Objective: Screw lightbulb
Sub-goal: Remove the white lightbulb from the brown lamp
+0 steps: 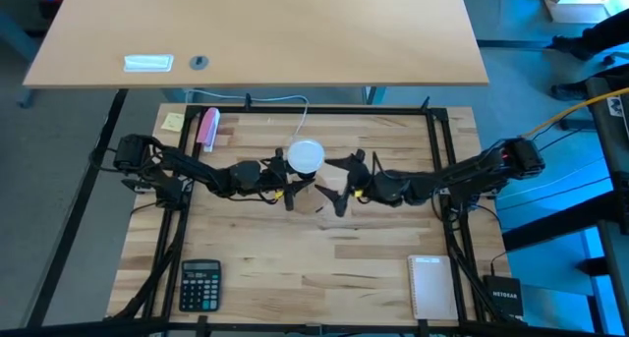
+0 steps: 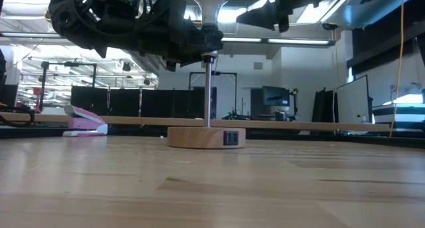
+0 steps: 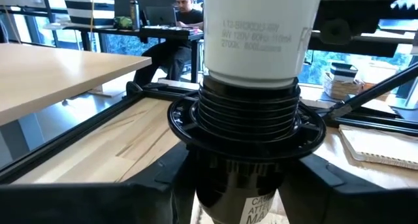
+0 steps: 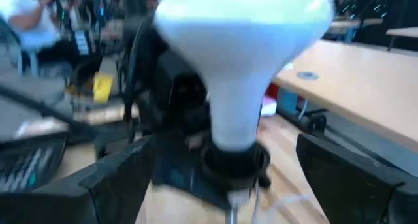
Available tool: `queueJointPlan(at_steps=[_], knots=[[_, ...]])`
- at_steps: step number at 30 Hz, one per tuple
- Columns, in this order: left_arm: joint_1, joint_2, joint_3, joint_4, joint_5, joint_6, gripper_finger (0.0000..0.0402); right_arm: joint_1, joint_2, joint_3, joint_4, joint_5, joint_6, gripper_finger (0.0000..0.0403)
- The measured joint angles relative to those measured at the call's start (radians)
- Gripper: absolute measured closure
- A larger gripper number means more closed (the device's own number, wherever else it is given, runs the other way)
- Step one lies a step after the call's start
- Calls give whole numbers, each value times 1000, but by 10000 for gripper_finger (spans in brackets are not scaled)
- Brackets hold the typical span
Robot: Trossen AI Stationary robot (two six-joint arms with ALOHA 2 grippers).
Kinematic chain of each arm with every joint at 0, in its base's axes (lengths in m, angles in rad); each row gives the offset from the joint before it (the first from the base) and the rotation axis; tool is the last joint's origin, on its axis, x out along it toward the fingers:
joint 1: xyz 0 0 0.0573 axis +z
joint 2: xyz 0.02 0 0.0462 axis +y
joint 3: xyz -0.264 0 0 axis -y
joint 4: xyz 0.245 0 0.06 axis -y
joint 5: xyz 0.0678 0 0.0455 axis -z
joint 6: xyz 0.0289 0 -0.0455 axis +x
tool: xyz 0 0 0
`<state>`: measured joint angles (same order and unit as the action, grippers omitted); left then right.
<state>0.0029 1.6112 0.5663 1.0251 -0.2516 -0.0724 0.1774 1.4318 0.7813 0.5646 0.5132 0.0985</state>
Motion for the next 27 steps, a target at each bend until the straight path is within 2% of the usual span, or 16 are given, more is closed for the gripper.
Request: queueJointPlan(at_steps=[7, 11, 20, 27], knots=[[0, 0, 0, 1, 1, -4, 247, -51, 111, 105, 20, -20, -55, 33], [0, 0, 0, 1, 0, -5, 246, -57, 161, 156, 15, -56, -109, 52], [-1, 0, 0, -6, 3, -7, 247, -63, 171, 182, 2, -16, -149, 139], [0, 0, 0, -7, 0, -10, 247, -89, 171, 182, -17, -65, -127, 225]])
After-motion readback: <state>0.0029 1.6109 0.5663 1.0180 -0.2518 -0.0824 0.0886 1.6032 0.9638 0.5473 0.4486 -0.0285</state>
